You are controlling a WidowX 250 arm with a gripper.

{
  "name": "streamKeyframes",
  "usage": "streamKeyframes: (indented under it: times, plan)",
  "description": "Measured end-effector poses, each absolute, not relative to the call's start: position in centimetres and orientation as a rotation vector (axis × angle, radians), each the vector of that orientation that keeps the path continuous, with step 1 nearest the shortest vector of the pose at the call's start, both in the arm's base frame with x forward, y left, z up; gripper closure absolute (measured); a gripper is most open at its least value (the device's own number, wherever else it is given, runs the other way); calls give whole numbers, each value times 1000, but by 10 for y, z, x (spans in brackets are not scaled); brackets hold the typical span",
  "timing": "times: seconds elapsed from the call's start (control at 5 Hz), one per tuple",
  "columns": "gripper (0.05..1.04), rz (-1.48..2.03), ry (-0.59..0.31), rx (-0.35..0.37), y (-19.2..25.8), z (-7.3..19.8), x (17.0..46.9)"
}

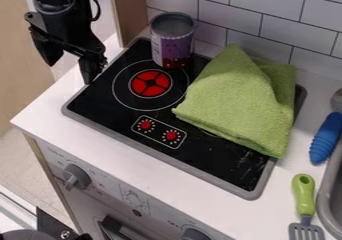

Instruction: Remove the can

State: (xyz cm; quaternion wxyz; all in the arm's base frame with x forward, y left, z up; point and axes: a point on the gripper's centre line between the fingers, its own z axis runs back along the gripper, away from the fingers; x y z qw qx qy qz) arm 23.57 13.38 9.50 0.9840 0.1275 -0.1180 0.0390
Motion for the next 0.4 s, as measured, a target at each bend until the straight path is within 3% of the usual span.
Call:
streamKeyframes:
  times: [0.2, 0.4]
  plan:
    - [89, 69, -215, 247, 131, 88, 233]
    - [89, -132, -218, 298, 122, 87, 245]
